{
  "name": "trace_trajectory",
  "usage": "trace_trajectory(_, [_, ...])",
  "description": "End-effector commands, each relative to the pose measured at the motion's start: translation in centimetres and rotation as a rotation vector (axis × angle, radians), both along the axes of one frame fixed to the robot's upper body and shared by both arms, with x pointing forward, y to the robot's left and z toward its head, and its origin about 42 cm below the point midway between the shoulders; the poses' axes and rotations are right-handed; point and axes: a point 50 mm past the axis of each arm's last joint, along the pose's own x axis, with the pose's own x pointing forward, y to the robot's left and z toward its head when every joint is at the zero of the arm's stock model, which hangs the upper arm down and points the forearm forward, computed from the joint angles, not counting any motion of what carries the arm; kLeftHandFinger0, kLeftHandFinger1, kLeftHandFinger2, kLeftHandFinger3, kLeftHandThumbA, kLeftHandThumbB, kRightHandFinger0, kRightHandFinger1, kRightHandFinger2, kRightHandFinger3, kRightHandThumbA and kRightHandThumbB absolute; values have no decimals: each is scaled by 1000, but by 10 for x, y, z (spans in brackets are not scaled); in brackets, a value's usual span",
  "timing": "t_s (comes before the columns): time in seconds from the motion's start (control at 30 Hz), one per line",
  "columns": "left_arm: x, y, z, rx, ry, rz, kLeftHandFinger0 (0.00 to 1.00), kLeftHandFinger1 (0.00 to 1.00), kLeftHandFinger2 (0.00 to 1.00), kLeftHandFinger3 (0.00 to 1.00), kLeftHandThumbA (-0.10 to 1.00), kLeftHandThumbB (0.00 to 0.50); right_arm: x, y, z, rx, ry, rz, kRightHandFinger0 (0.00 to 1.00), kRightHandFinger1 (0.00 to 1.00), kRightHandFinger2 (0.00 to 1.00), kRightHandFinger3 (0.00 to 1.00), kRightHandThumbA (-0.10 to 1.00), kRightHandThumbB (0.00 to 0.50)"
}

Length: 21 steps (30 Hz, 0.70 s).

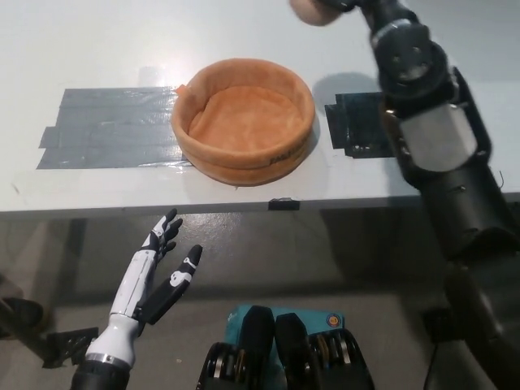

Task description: A person hands a emotional support dumpling to the robot which it grabs with its right hand and places in the soft place kept infront of it in the centre of the desk

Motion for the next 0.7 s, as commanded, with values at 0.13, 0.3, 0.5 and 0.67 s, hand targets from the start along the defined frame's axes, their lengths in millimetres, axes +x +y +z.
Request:
trace_trajectory(0.13, [5, -5, 18, 23, -62, -31, 1000, 1000, 1000, 1000, 711, 0, -3, 66, 1, -52, -101, 77, 0, 401, 801, 645, -100, 183])
trace_trajectory(0.3, [5, -5, 19, 26, -63, -34, 1000, 1000, 1000, 1000, 716, 0, 0, 77, -39, -123, -12, 62, 0, 432, 866, 767, -100, 175])
trace_trajectory(0.5, [7, -4, 21, 6, -70, -43, 1000, 1000, 1000, 1000, 690, 0, 4, 70, -75, -295, 153, 128, 681, 957, 1000, 1000, 176, 252])
trace_trajectory(0.67, [8, -5, 23, 23, -69, -45, 1000, 1000, 1000, 1000, 725, 0, 6, 55, -92, -393, 245, 207, 1000, 1000, 1000, 1000, 610, 393])
